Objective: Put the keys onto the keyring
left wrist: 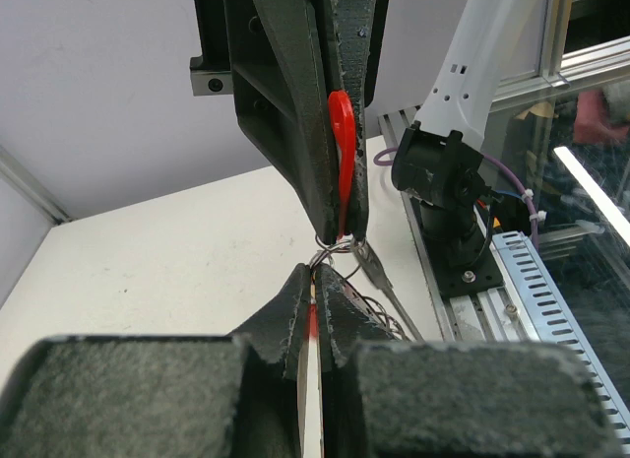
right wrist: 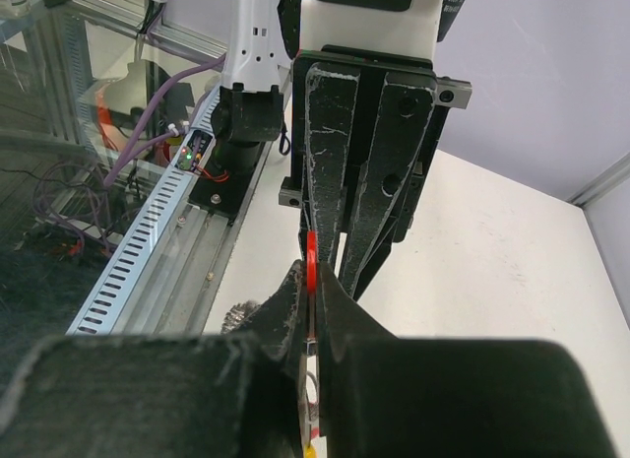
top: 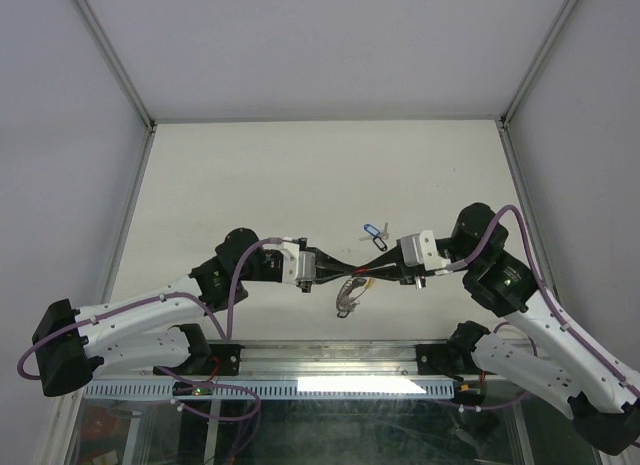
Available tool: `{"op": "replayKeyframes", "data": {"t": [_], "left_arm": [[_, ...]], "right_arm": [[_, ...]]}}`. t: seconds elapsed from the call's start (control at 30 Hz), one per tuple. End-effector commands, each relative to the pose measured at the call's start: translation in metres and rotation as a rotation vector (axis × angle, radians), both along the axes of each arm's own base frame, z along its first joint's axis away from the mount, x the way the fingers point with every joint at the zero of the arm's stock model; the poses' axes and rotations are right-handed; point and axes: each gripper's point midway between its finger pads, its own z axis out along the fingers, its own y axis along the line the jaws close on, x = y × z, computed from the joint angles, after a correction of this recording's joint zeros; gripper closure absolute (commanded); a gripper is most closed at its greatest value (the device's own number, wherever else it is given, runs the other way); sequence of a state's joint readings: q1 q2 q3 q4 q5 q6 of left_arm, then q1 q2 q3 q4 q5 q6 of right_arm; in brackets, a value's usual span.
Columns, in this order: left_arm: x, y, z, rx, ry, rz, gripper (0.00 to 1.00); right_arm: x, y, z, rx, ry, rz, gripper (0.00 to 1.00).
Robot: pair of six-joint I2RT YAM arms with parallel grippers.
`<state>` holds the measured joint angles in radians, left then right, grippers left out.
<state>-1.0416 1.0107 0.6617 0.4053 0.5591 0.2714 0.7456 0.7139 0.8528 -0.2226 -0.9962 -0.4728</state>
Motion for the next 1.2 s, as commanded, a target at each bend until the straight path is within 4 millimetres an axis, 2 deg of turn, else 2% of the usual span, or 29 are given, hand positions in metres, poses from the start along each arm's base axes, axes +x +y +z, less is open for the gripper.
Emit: {"op": "replayKeyframes", "data": {"t": [0.0,0.37,1.13,1.17], "left_arm": [[-0.008,0.002,0.032,-0.080,-0.053,-0.030,1.00],[-0.009,0.012,0.033,-0.084,-0.068,-0.002,1.00],[-0.010,0.001,0.021,-0.030,-0.037,-0.043,1.00],[-0.009,0.000,0.021,-0.027,-0.035,-0.042,0.97]], "right_arm": [[0.001,-0.001,0.011,0.038,-0.062,-0.008,1.00],[0.010,-0.011,0.009,0.042,-0.107,-0.112,1.00],[0.009,-0.004,0.013,0.073,-0.099,-0.073,1.00],[0.009,-0.004,0.014,0.074,-0.098,-0.071,1.00]]}}
